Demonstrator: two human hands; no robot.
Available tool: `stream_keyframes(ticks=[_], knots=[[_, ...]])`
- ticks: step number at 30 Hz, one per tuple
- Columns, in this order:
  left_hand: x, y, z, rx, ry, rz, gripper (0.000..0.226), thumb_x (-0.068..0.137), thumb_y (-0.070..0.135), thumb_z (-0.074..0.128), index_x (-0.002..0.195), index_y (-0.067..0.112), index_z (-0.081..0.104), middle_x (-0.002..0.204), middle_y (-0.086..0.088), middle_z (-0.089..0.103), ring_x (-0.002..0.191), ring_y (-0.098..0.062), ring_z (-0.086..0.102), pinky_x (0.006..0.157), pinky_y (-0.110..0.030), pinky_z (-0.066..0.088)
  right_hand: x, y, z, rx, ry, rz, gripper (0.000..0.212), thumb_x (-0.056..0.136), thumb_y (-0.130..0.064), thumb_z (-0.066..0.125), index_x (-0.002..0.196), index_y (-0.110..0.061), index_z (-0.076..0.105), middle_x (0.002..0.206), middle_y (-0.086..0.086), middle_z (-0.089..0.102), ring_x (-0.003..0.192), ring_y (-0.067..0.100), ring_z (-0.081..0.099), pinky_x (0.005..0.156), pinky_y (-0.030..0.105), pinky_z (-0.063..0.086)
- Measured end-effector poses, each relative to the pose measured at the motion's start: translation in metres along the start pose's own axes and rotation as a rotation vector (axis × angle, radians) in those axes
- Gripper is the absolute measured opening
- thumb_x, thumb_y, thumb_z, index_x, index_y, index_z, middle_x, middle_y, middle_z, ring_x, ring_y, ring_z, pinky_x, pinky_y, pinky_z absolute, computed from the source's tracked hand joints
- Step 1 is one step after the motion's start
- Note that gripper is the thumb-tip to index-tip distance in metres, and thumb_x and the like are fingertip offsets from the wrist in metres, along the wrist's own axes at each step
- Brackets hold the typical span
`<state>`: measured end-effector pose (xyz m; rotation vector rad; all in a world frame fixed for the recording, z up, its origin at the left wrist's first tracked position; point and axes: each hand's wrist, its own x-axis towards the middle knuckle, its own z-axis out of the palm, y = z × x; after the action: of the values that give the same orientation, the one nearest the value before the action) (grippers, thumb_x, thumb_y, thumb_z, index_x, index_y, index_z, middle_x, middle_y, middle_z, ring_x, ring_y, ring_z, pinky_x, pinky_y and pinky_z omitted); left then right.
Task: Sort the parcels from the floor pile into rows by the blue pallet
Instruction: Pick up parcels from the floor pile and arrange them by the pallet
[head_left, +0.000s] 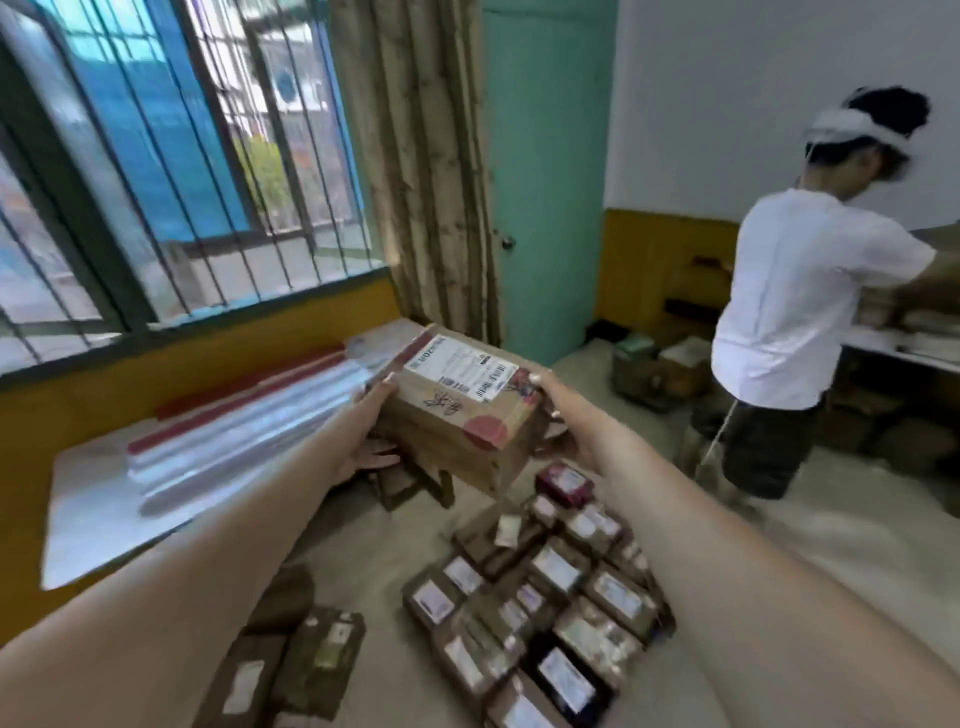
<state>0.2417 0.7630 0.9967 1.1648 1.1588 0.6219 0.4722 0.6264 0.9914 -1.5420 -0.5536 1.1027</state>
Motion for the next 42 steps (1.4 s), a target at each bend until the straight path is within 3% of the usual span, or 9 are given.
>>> stream_keyframes(ticks=[5,8,13,19,22,29,31,35,42], knots=[[0.063,-0.036,0.112,0.124,-0.064,-0.048,0.054,0.089,0.058,0.060,0.136,0.033,0.048,0.129,-0.009,0.057,0.110,-0.027,0.064,0.089,-0.041,0.058,0.071,0.050,-0.106,0.031,0.087,0.082,0.047,0.090,-0.059,0.054,0.117,-0.020,0.051,0.102,0.009,0.054,0.088,0.029,0.059,0.075,0.043,0.059],[0.100,-0.061,0.150,0.225,-0.080,-0.032,0.046,0.094,0.051,0.055,0.135,0.030,0.052,0.123,-0.006,0.065,0.105,-0.022,0.068,0.074,-0.031,0.060,0.109,0.081,-0.138,0.033,0.110,0.122,0.043,0.088,-0.060,0.055,0.108,-0.022,0.057,0.101,0.008,0.064,0.085,0.028,0.065,0.076,0.044,0.059],[0.184,-0.121,0.177,0.343,-0.114,-0.092,0.032,0.095,0.037,0.060,0.123,0.022,0.058,0.109,-0.008,0.072,0.095,-0.022,0.073,0.070,-0.026,0.061,0.213,0.171,-0.170,-0.019,0.120,0.247,0.091,0.054,-0.081,0.064,0.127,-0.028,0.054,0.130,0.006,0.061,0.113,0.027,0.061,0.094,0.045,0.052],[0.277,-0.194,0.172,0.426,-0.129,-0.232,0.033,0.089,0.032,0.071,0.114,0.017,0.057,0.105,-0.010,0.071,0.096,-0.025,0.072,0.087,-0.044,0.058,0.273,0.235,-0.151,-0.051,0.128,0.363,0.079,0.084,-0.068,0.057,0.148,-0.028,0.033,0.150,0.003,0.042,0.129,0.027,0.048,0.100,0.038,0.038],[0.329,-0.240,0.170,0.509,-0.114,-0.251,0.027,0.090,0.029,0.069,0.111,0.015,0.060,0.105,-0.011,0.070,0.098,-0.028,0.071,0.087,-0.043,0.058,0.317,0.298,-0.141,-0.086,0.121,0.407,0.087,0.075,-0.081,0.052,0.145,-0.031,0.037,0.146,0.002,0.047,0.109,0.024,0.056,0.097,0.038,0.042],[0.456,-0.393,0.166,0.719,-0.109,-0.246,0.031,0.076,0.040,0.075,0.094,0.016,0.069,0.091,-0.006,0.075,0.083,-0.025,0.072,0.081,-0.044,0.059,0.428,0.495,-0.127,-0.122,0.122,0.521,0.107,0.056,-0.100,0.045,0.142,-0.036,0.042,0.142,0.001,0.053,0.128,0.028,0.051,0.109,0.055,0.039],[0.479,-0.437,0.170,0.758,-0.080,-0.219,0.018,0.083,0.027,0.074,0.096,0.023,0.061,0.095,-0.001,0.072,0.083,-0.019,0.068,0.078,-0.036,0.058,0.452,0.541,-0.127,-0.156,0.125,0.517,0.099,0.066,-0.093,0.044,0.143,-0.032,0.042,0.142,0.004,0.052,0.128,0.030,0.052,0.108,0.053,0.040],[0.519,-0.525,0.175,0.835,-0.082,-0.238,0.036,0.083,0.028,0.073,0.114,0.024,0.054,0.100,0.005,0.065,0.087,-0.013,0.064,0.061,-0.023,0.050,0.478,0.594,-0.123,-0.247,0.144,0.505,0.063,0.092,-0.065,0.043,0.139,-0.024,0.046,0.140,0.005,0.051,0.122,0.026,0.052,0.098,0.035,0.043],[0.552,-0.616,0.183,0.911,-0.152,-0.264,0.042,0.088,0.026,0.067,0.127,0.017,0.054,0.119,0.001,0.063,0.096,-0.017,0.059,0.078,-0.027,0.047,0.506,0.699,-0.118,-0.268,0.229,0.525,0.040,0.088,-0.044,0.067,0.118,-0.022,0.053,0.115,0.007,0.065,0.100,0.027,0.065,0.089,0.044,0.055]])
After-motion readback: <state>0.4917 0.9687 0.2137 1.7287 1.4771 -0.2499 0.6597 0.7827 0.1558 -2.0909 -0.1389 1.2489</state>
